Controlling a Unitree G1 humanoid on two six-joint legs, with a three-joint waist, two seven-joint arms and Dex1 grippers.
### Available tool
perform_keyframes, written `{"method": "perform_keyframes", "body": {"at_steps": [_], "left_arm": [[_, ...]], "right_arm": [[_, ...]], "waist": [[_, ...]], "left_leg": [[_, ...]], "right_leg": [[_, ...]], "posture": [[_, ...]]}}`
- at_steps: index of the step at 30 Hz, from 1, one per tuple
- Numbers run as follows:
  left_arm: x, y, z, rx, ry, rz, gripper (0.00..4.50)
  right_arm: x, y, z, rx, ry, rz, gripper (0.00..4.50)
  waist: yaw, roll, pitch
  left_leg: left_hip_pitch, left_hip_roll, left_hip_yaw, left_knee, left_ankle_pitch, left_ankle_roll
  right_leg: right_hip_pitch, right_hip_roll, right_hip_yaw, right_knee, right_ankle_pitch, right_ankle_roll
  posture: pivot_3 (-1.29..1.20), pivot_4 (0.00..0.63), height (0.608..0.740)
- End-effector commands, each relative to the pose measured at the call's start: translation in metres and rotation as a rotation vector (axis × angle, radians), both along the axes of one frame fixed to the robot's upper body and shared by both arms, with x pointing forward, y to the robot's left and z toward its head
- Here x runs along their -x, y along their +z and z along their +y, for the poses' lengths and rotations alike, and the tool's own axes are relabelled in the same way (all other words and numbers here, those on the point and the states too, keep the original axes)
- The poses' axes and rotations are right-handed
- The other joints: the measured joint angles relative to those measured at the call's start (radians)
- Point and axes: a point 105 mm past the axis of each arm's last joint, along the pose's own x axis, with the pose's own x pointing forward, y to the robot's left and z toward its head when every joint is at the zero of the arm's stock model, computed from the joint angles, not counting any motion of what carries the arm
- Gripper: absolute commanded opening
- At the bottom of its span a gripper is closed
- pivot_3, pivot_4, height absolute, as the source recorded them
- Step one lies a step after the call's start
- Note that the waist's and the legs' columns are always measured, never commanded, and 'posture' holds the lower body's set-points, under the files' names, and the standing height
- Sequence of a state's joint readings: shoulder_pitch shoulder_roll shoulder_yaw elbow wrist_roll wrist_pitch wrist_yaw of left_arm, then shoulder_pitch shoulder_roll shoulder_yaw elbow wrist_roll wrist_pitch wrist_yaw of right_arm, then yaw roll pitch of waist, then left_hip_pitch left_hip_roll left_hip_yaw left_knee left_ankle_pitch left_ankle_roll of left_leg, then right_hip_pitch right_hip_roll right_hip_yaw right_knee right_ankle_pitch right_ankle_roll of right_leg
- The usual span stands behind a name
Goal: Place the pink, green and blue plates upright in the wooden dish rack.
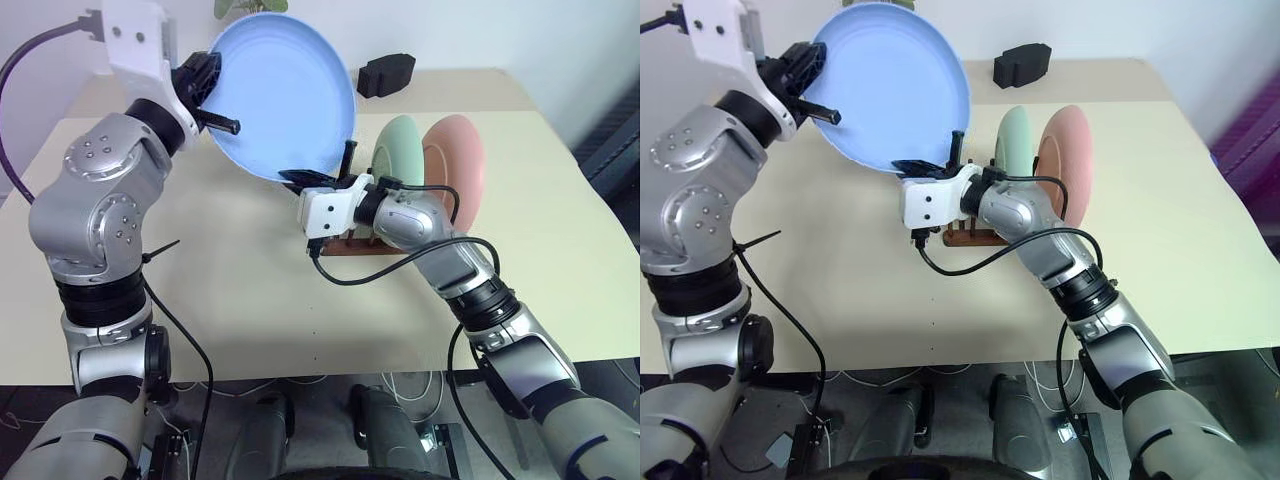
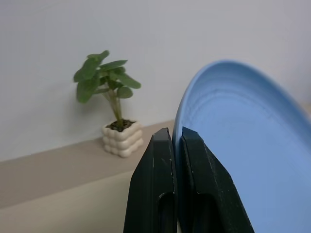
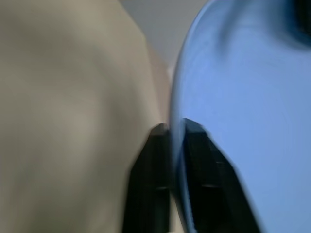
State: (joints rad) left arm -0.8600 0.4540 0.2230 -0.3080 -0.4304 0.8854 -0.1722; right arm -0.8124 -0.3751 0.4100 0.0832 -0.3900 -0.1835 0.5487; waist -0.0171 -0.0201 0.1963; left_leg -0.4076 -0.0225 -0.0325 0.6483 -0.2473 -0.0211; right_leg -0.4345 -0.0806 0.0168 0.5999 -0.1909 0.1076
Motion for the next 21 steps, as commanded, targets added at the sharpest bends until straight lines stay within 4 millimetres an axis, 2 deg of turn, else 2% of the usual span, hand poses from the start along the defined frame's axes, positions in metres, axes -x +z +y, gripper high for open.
{"method": "perform_keyframes", "body": {"at_steps": [1, 3, 7, 9, 12, 14, 15, 18, 21], "left_arm": [[0.013, 0.028, 0.0, 0.103, -0.062, -0.119, 0.67], [0.015, 0.031, 0.002, 0.145, -0.076, -0.135, 1.41], [0.02, 0.04, 0.011, 0.256, -0.104, -0.186, 3.46], [0.026, 0.051, 0.024, 0.331, -0.1, -0.253, 4.44], [0.037, 0.065, 0.048, 0.428, -0.081, -0.362, 4.44], [0.04, 0.064, 0.064, 0.411, -0.021, -0.4, 4.44], [0.039, 0.058, 0.075, 0.406, 0.024, -0.396, 4.44], [0.031, 0.022, 0.121, 0.412, 0.177, -0.318, 4.44], [0.031, -0.01, 0.139, 0.395, 0.204, -0.247, 4.44]], "right_arm": [[0.001, 0.009, 0.0, -0.013, 0.001, -0.034, 0.0], [0.002, 0.009, 0.0, -0.012, 0.0, -0.036, 0.0], [0.001, 0.01, 0.0, -0.012, -0.008, -0.054, 0.0], [0.0, 0.012, 0.0, -0.011, -0.016, -0.072, 0.0], [-0.001, 0.017, -0.001, -0.026, -0.023, -0.097, 0.0], [0.0, 0.022, 0.0, -0.046, -0.018, -0.103, 0.0], [0.003, 0.025, 0.002, -0.074, 0.001, -0.097, 0.0], [0.018, 0.045, 0.011, -0.242, 0.092, -0.023, 0.0], [0.028, 0.063, 0.014, -0.419, 0.166, 0.1, 0.0]], "waist": [[0.002, 0.0, 0.0], [0.003, 0.0, 0.0], [0.001, 0.0, 0.0], [0.0, 0.0, 0.0], [-0.002, 0.0, 0.0], [-0.001, 0.0, 0.0], [-0.001, 0.0, 0.0], [-0.005, 0.0, 0.0], [-0.004, 0.0, -0.001]], "left_leg": [[0.0, 0.0, 0.0, 0.0, 0.0, 0.0], [0.0, 0.0, 0.0, 0.0, 0.0, 0.0], [0.0, 0.0, 0.0, 0.0, 0.0, 0.0], [0.0, 0.0, 0.0, 0.0, 0.0, 0.0], [0.0, 0.0, 0.0, 0.0, 0.0, -0.001], [0.0, 0.0, 0.0, 0.0, 0.0, -0.001], [0.0, 0.0, 0.0, 0.0, 0.0, -0.001], [0.002, 0.0, 0.001, 0.0, 0.0, -0.001], [0.003, 0.0, 0.0, 0.0, 0.001, -0.001]], "right_leg": [[0.0, 0.0, 0.0, 0.0, 0.0, 0.0], [0.0, 0.0, 0.0, 0.0, 0.0, 0.0], [0.0, 0.0, 0.0, 0.0, 0.0, 0.0], [0.0, 0.0, 0.0, 0.0, 0.0, 0.0], [0.0, 0.0, 0.0, 0.001, 0.0, 0.0], [0.0, 0.0, 0.0, 0.001, 0.0, 0.0], [0.0, 0.0, 0.0, 0.001, 0.0, 0.0], [0.0, 0.0, 0.001, 0.002, 0.0, 0.0], [0.0, 0.0, 0.001, 0.005, 0.0, 0.0]], "posture": [[0.0, 0.15, 0.736], [0.0, 0.15, 0.736], [0.0, 0.15, 0.736], [0.0, 0.15, 0.736], [0.0, 0.15, 0.736], [0.0, 0.15, 0.736], [0.0, 0.15, 0.736], [0.0, 0.15, 0.736], [0.0, 0.15, 0.736]]}}
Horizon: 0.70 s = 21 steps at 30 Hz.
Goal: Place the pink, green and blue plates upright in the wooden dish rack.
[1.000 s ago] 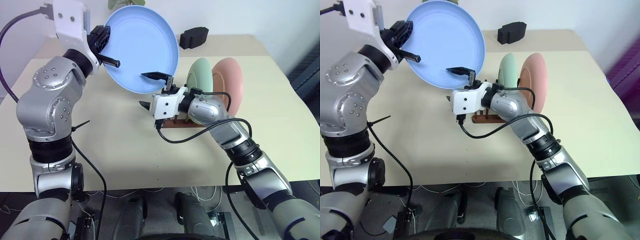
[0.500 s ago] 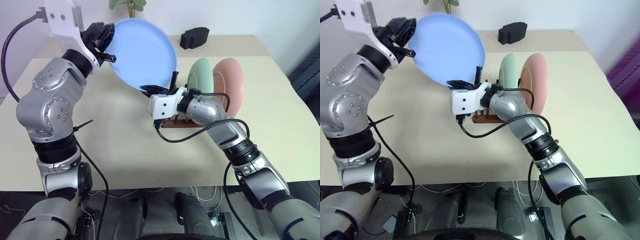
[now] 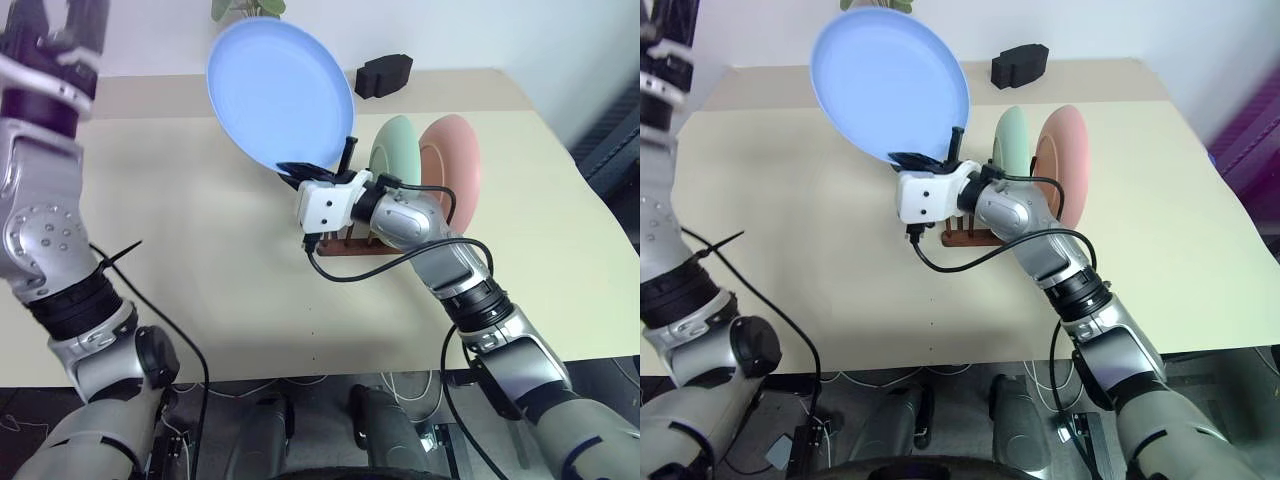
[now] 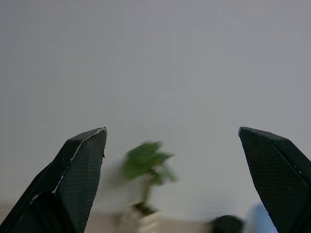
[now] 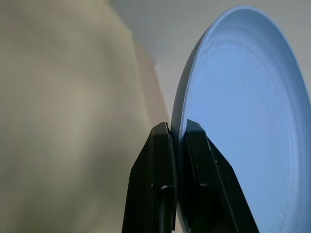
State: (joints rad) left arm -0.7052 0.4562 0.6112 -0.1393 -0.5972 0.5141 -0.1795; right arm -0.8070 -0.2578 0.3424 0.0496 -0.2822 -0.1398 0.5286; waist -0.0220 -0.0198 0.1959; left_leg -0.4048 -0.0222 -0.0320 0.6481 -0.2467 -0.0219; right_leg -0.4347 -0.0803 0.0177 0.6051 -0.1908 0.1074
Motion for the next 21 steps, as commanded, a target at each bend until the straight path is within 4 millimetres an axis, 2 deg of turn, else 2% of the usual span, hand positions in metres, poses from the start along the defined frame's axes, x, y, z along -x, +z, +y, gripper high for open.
{"method": "perform_keyframes", "body": {"at_steps": [1, 3, 6, 9, 13, 15, 18, 21], "left_arm": [[0.011, -0.017, 0.012, -0.043, -0.008, 0.004, 4.44], [0.013, -0.035, 0.001, -0.107, -0.061, 0.045, 4.44], [0.016, -0.059, -0.027, -0.203, -0.19, 0.098, 4.44], [0.024, -0.089, -0.07, -0.309, -0.373, 0.162, 4.44], [0.037, -0.106, -0.108, -0.352, -0.557, 0.182, 4.44], [0.047, -0.126, -0.13, -0.433, -0.678, 0.238, 4.44], [0.054, -0.146, -0.143, -0.501, -0.77, 0.307, 4.44], [0.058, -0.156, -0.151, -0.547, -0.815, 0.337, 4.44]], "right_arm": [[0.02, 0.044, -0.001, -0.256, 0.127, 0.087, 0.0], [0.027, 0.057, -0.006, -0.389, 0.209, 0.217, 0.0], [0.035, 0.065, -0.015, -0.504, 0.297, 0.381, 0.0], [0.038, 0.062, -0.028, -0.607, 0.332, 0.557, 0.0], [0.035, 0.057, -0.042, -0.714, 0.3, 0.691, 0.0], [0.035, 0.051, -0.049, -0.766, 0.296, 0.789, 0.0], [0.035, 0.046, -0.056, -0.804, 0.279, 0.858, 0.0], [0.035, 0.041, -0.061, -0.821, 0.251, 0.901, 0.0]], "waist": [[0.002, -0.001, 0.0], [0.008, -0.002, -0.001], [0.015, -0.003, -0.001], [0.014, -0.003, -0.001], [0.005, -0.003, -0.001], [0.002, -0.002, -0.001], [0.002, 0.0, -0.001], [0.002, 0.0, -0.001]], "left_leg": [[0.0, 0.0, 0.0, 0.0, 0.0, 0.0], [-0.001, 0.0, -0.001, 0.001, 0.0, 0.0], [-0.001, 0.0, -0.002, 0.002, 0.0, 0.0], [-0.001, 0.001, -0.002, 0.002, 0.0, 0.0], [0.0, 0.001, -0.001, 0.001, 0.0, 0.0], [0.0, 0.001, 0.0, 0.001, 0.0, 0.0], [0.001, 0.002, 0.0, -0.001, 0.0, 0.0], [0.001, 0.002, 0.0, -0.001, 0.0, 0.0]], "right_leg": [[0.0, 0.0, 0.0, 0.0, 0.0, 0.0], [0.0, -0.001, 0.0, 0.003, 0.0, 0.0], [0.0, -0.002, -0.001, 0.004, 0.0, 0.0], [0.001, -0.003, -0.001, 0.004, 0.0, -0.001], [-0.001, -0.003, 0.0, 0.005, -0.002, -0.004], [-0.003, -0.002, 0.0, 0.007, -0.003, -0.006], [-0.004, 0.0, 0.0, 0.008, -0.005, -0.008], [-0.004, 0.001, 0.0, 0.009, -0.005, -0.009]], "posture": [[0.0, 0.15, 0.736], [0.0, 0.15, 0.736], [0.0, 0.15, 0.736], [0.0, 0.15, 0.736], [0.0, 0.15, 0.736], [0.0, 0.15, 0.736], [0.0, 0.15, 0.736], [0.0, 0.15, 0.736]]}}
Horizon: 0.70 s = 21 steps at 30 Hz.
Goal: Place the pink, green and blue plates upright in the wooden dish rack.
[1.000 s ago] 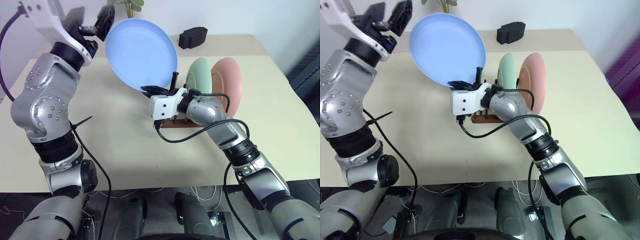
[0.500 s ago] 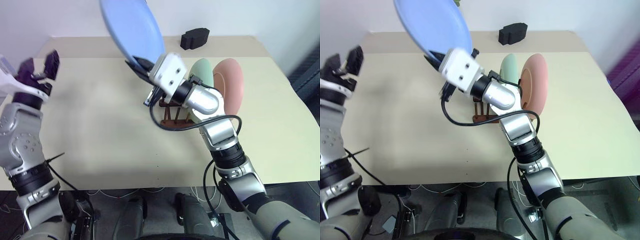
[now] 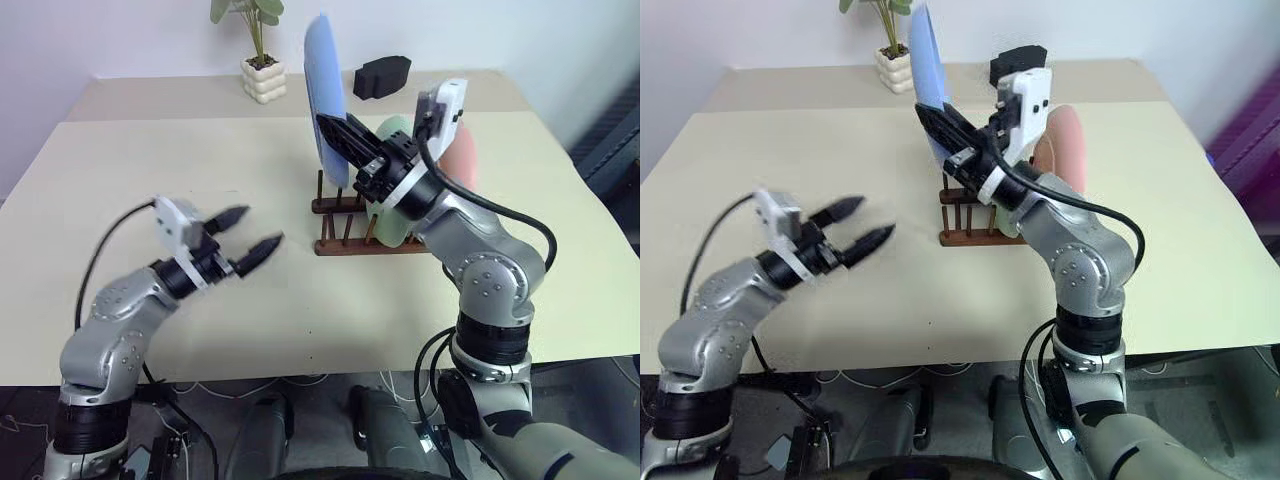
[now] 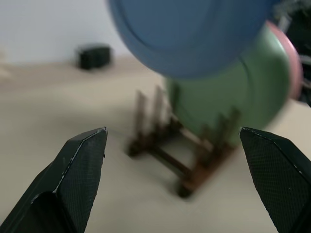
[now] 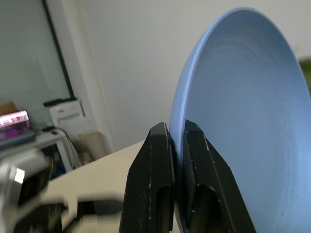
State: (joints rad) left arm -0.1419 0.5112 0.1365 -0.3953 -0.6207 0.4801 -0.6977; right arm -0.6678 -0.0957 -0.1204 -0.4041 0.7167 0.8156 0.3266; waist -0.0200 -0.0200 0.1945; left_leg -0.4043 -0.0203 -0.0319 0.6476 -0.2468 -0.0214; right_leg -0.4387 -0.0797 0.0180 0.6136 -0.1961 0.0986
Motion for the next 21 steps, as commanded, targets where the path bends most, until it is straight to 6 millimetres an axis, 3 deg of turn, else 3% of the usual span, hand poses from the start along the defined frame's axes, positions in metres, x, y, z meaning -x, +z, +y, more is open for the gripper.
{"method": "perform_keyframes", "body": {"at_steps": [1, 16, 19, 21], "left_arm": [[0.006, 0.002, -0.009, -0.05, -0.061, -0.024, 4.44], [0.004, -0.002, -0.011, -0.08, -0.054, -0.028, 4.44], [0.004, -0.002, -0.011, -0.08, -0.051, -0.029, 4.5], [0.004, -0.002, -0.011, -0.081, -0.05, -0.029, 4.5]], "right_arm": [[0.013, 0.011, -0.004, -0.036, 0.018, -0.008, 0.0], [0.007, -0.004, -0.008, -0.085, 0.016, 0.151, 0.0], [0.006, -0.005, -0.008, -0.09, 0.014, 0.161, 1.04], [0.006, -0.005, -0.008, -0.092, 0.014, 0.165, 1.95]], "waist": [[0.0, 0.0, 0.0], [0.0, 0.0, 0.0], [0.0, 0.0, 0.0], [0.0, 0.0, 0.0]], "left_leg": [[0.0, 0.0, 0.0, 0.0, 0.0, 0.0], [0.0, 0.0, 0.0, 0.001, 0.0, 0.0], [0.0, 0.0, 0.0, 0.001, 0.0, 0.0], [0.0, 0.0, 0.0, 0.001, 0.0, 0.0]], "right_leg": [[0.0, 0.0, 0.0, 0.0, 0.0, 0.0], [0.0, 0.0, 0.0, -0.001, 0.0, 0.0], [0.0, 0.0, 0.0, -0.001, 0.0, 0.0], [0.0, 0.0, 0.0, -0.001, 0.0, 0.0]], "posture": [[0.0, 0.15, 0.736], [0.0, 0.15, 0.736], [0.0, 0.15, 0.736], [0.0, 0.15, 0.736]]}}
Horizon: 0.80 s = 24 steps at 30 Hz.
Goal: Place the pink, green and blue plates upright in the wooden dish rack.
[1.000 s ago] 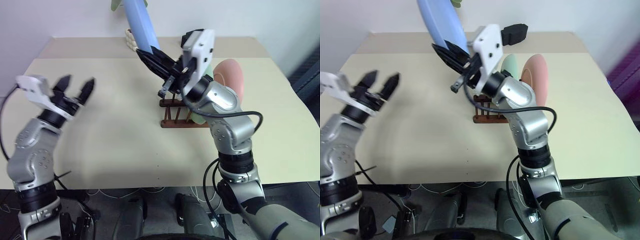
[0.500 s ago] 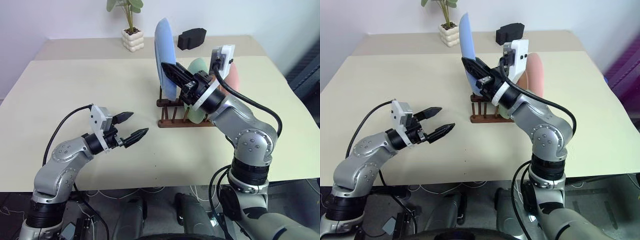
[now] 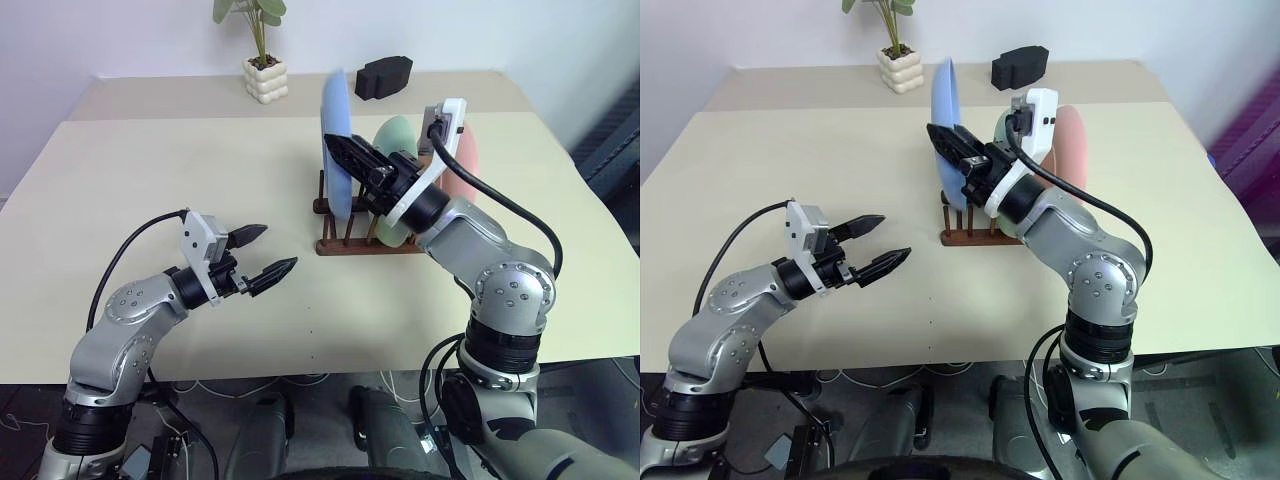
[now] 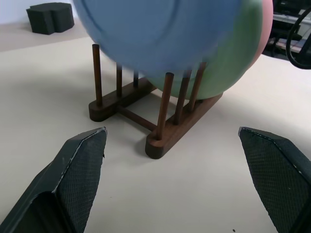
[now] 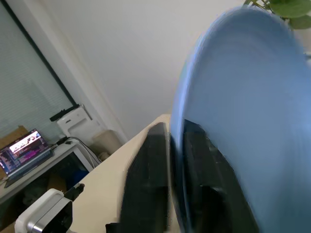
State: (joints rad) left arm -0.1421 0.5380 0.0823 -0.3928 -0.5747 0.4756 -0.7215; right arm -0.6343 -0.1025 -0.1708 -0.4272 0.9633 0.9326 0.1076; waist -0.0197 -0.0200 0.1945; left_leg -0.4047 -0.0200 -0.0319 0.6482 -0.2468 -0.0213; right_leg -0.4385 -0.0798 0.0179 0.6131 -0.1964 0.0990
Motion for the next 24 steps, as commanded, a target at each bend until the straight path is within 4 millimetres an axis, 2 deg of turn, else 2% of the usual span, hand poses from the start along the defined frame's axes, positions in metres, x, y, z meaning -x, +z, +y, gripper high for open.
{"method": "perform_keyframes", "body": {"at_steps": [1, 5, 15, 24], "left_arm": [[0.0023, 0.0078, -0.0035, -0.007, -0.009, -0.046, 4.5], [0.0025, 0.0074, -0.0043, -0.005, -0.009, -0.044, 4.5], [0.0019, 0.0053, -0.0061, 0.0, -0.01, -0.037, 4.5], [0.0014, 0.0045, -0.0069, 0.004, -0.009, -0.036, 4.5]], "right_arm": [[0.0041, 0.0073, -0.0018, -0.022, 0.007, -0.024, 2.46], [0.0036, 0.0072, -0.0024, -0.017, -0.003, -0.025, 4.44], [0.0027, 0.0134, -0.0058, 0.018, -0.038, -0.087, 4.44], [0.0012, 0.0155, -0.0068, 0.125, -0.077, -0.167, 4.44]], "waist": [[0.0, 0.0, 0.0], [0.0, 0.0, 0.0], [0.0, 0.0, 0.0], [0.001, 0.0, 0.0]], "left_leg": [[0.0, 0.0, 0.0, 0.0, 0.0, 0.0], [0.0, 0.0, 0.0, 0.0, 0.0, 0.0], [0.0, 0.0, 0.0, 0.0, 0.0, 0.0], [-0.001, 0.0, 0.0, 0.0, 0.0, 0.0]], "right_leg": [[0.0, 0.0, 0.0, 0.0, 0.0, 0.0], [0.0, 0.0, 0.0, 0.0, 0.0, 0.0], [0.0, 0.0, 0.0, 0.0, 0.0, 0.0], [0.0, 0.0, 0.0, -0.001, 0.0, 0.0]], "posture": [[0.0, 0.15, 0.736], [0.0, 0.15, 0.736], [0.0, 0.15, 0.736], [0.0, 0.15, 0.736]]}}
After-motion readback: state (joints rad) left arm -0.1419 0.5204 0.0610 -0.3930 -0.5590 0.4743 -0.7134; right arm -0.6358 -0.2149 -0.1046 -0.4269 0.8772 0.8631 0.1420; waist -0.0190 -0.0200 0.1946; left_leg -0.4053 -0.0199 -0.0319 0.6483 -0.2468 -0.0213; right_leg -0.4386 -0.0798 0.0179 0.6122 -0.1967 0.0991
